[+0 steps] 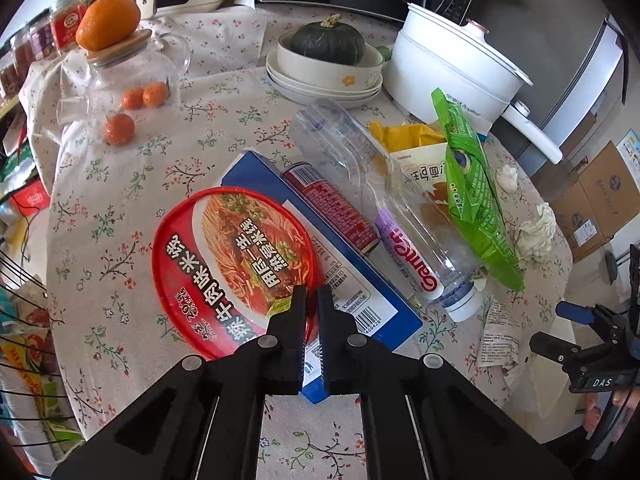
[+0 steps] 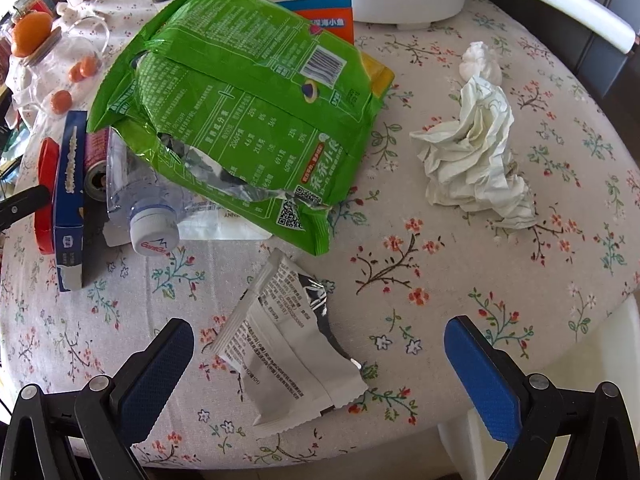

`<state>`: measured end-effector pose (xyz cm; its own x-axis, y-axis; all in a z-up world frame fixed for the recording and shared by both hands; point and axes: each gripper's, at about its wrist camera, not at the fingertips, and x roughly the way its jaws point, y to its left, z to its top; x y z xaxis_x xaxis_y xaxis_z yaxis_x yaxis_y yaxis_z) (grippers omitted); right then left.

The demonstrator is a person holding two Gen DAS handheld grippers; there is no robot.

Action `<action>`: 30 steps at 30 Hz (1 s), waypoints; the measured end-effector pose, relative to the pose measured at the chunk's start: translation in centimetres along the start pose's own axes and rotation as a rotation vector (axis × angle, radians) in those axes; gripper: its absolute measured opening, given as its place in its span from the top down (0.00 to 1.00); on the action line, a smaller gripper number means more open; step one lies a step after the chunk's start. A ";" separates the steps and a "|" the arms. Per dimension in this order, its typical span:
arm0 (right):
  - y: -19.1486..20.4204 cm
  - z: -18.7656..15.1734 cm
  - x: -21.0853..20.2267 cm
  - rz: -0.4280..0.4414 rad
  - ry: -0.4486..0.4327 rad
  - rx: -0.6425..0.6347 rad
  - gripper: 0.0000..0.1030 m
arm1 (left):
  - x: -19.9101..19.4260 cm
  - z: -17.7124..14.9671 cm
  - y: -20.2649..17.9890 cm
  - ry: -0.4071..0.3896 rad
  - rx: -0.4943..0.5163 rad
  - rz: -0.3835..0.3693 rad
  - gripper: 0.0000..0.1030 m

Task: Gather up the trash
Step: 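Grasp the white wrapper with the right tool while the left tool grasps the red noodle lid, then carry both items over the white bin and open both tools to drop them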

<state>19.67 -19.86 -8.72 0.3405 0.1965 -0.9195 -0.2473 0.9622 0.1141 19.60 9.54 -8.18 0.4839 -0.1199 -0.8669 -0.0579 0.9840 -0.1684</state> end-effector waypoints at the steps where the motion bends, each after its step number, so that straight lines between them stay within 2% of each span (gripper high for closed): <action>1: 0.1 -0.1 0.2 0.000 0.005 -0.001 0.00 | -0.1 -0.2 0.1 -0.002 0.003 0.001 0.95; 3: 0.1 -0.1 0.7 -0.002 0.019 -0.001 0.00 | -0.6 -0.4 0.2 -0.013 0.006 0.002 0.96; 8: 0.4 -0.5 2.3 0.005 0.064 0.005 0.09 | -2.4 -1.1 0.3 -0.061 0.038 0.020 0.96; 11: 0.7 -0.8 3.5 0.020 0.098 0.008 0.23 | -3.5 -1.5 0.4 -0.086 0.045 0.027 0.96; 12: 0.7 -0.8 3.8 0.031 0.113 0.012 0.31 | -3.8 -1.6 0.4 -0.094 0.047 0.029 0.96; 13: 0.7 -1.0 4.2 0.043 0.126 0.016 0.35 | -4.2 -1.8 0.4 -0.102 0.049 0.029 0.96; 15: 1.0 -1.0 3.9 0.030 0.100 -0.011 0.49 | -4.8 -2.0 0.4 -0.115 0.055 0.029 0.96; 17: 1.0 -1.0 3.6 0.049 0.085 -0.007 0.55 | -5.4 -2.2 0.1 -0.124 0.065 0.026 0.96; 18: 1.0 -1.1 3.3 0.054 0.078 -0.009 0.62 | -5.6 -2.3 -0.1 -0.128 0.071 0.023 0.96; 24: 0.9 -1.7 1.5 0.072 0.029 -0.010 0.69 | -7.0 -3.2 -2.7 -0.155 0.142 0.013 0.96; 30: -1.1 -2.7 -1.3 0.072 -0.034 0.028 0.69 | -7.8 -4.0 -6.8 -0.163 0.228 -0.031 0.96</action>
<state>17.10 -21.69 -8.67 0.3535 0.2711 -0.8953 -0.2473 0.9501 0.1901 12.73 3.23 -2.13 0.6174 -0.1455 -0.7731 0.1484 0.9866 -0.0673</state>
